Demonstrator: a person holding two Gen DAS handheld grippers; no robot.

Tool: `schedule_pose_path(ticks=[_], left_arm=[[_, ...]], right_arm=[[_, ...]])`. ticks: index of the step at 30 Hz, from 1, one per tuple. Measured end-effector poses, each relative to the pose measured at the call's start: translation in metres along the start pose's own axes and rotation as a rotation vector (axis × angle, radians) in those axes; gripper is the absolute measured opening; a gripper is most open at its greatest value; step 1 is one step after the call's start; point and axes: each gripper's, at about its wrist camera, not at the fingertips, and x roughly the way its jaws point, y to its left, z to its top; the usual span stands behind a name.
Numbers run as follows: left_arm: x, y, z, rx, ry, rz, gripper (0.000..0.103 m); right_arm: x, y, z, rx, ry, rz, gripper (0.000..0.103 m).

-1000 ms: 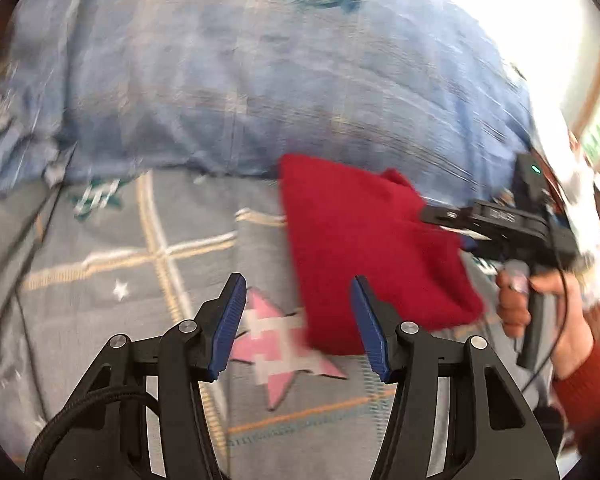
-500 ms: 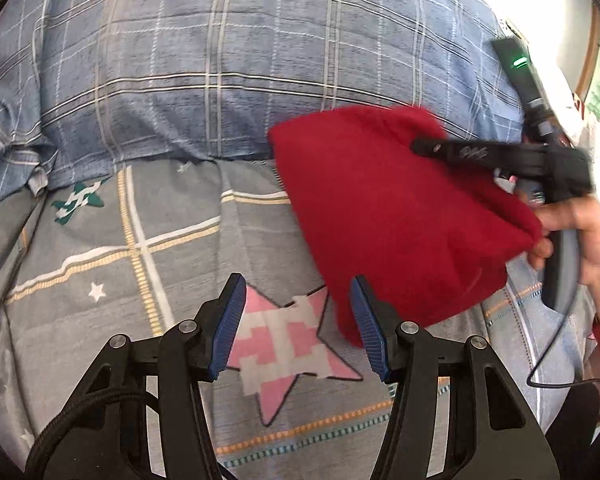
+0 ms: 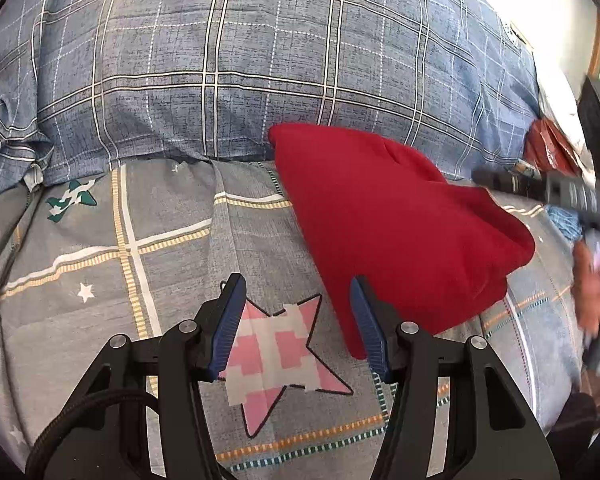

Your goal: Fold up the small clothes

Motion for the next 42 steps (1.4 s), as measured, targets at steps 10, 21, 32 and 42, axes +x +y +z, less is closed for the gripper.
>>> schedule_pose_path(ticks=[10, 21, 32, 42], left_arm=[[-0.003, -0.009, 0.0, 0.015, -0.008, -0.003, 0.054], [0.001, -0.008, 0.006, -0.008, -0.012, 0.003, 0.054], [0.007, -0.006, 0.005, -0.024, 0.024, -0.009, 0.064], [0.011, -0.014, 0.031, -0.042, 0.005, -0.062, 0.064]], right_arm=[[0.0, 0.004, -0.071, -0.108, 0.043, -0.134, 0.037], [0.0, 0.051, -0.032, -0.174, -0.137, -0.117, 0.057], [0.033, 0.022, -0.039, -0.083, -0.024, -0.129, 0.06], [0.026, -0.02, -0.036, 0.138, -0.032, -0.017, 0.061]])
